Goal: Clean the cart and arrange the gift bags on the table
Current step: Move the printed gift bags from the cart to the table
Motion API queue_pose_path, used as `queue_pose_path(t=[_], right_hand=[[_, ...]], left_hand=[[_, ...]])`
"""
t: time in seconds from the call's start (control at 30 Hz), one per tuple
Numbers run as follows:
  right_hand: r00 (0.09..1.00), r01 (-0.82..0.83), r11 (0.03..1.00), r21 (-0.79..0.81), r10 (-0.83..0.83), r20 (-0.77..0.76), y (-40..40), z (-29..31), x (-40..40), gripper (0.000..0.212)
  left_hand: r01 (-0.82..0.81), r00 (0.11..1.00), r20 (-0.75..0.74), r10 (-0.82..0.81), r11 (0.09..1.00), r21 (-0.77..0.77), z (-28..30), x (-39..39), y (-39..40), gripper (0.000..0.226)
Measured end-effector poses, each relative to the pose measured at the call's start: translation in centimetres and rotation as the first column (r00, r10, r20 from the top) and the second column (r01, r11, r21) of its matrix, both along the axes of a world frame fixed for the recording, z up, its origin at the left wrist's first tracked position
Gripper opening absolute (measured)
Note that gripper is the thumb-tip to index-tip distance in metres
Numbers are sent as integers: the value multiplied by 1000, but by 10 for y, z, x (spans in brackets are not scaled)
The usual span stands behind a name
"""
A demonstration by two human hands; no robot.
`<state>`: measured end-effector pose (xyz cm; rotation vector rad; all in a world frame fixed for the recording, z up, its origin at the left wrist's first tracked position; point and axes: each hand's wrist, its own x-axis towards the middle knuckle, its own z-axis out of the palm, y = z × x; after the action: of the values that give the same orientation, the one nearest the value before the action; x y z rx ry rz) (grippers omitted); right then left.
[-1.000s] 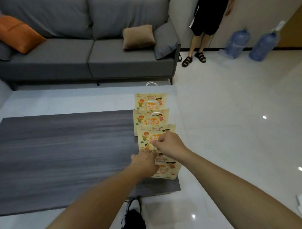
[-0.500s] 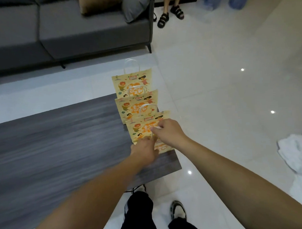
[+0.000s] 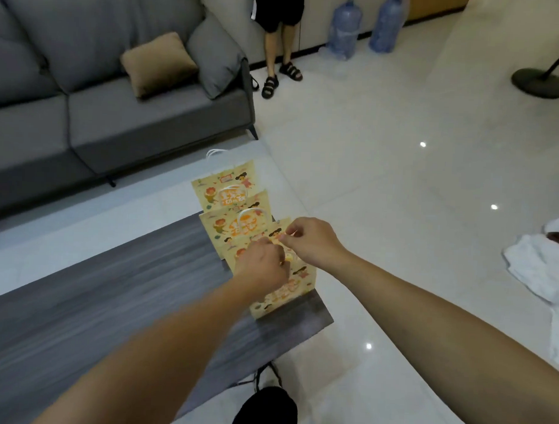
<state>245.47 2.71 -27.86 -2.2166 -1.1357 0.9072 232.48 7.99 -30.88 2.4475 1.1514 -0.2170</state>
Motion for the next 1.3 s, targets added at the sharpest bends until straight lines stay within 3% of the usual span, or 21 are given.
queue_pose_path(t=[0.13, 0.4, 0.53, 0.67, 0.83, 1.0, 1.17, 1.3], right_hand=[[999, 46, 995, 90, -46, -5, -44, 41, 17, 30], [948, 308, 936, 172, -317, 29, -214, 95, 90, 36], [854, 491, 852, 183, -512, 90, -334, 107, 130, 35], [691, 693, 703, 161, -711, 130, -466, 107, 150, 37], [381, 902, 402, 155, -912, 152, -628, 105, 134, 38], [-2, 991, 15, 136, -992, 127, -771, 104, 64, 36], [-331, 942, -316, 109, -929, 166, -885, 106, -17, 30], [-543, 840, -529, 122, -825, 158, -942, 106, -76, 30]], left_hand=[[1, 999, 52, -8, 991, 134, 56, 21, -32, 29], [213, 957, 143, -252, 947, 240, 117, 118, -157, 33], [367, 887, 205, -413, 902, 229, 126, 181, -251, 34], [554, 772, 230, -593, 804, 213, 129, 235, -362, 33], [798, 515, 234, -825, 561, 221, 134, 275, -517, 30], [956, 170, 231, -958, 216, 196, 136, 271, -683, 34], [955, -247, 214, -945, -200, 219, 140, 233, -828, 33], [871, -486, 224, -845, -448, 202, 141, 194, -920, 33]])
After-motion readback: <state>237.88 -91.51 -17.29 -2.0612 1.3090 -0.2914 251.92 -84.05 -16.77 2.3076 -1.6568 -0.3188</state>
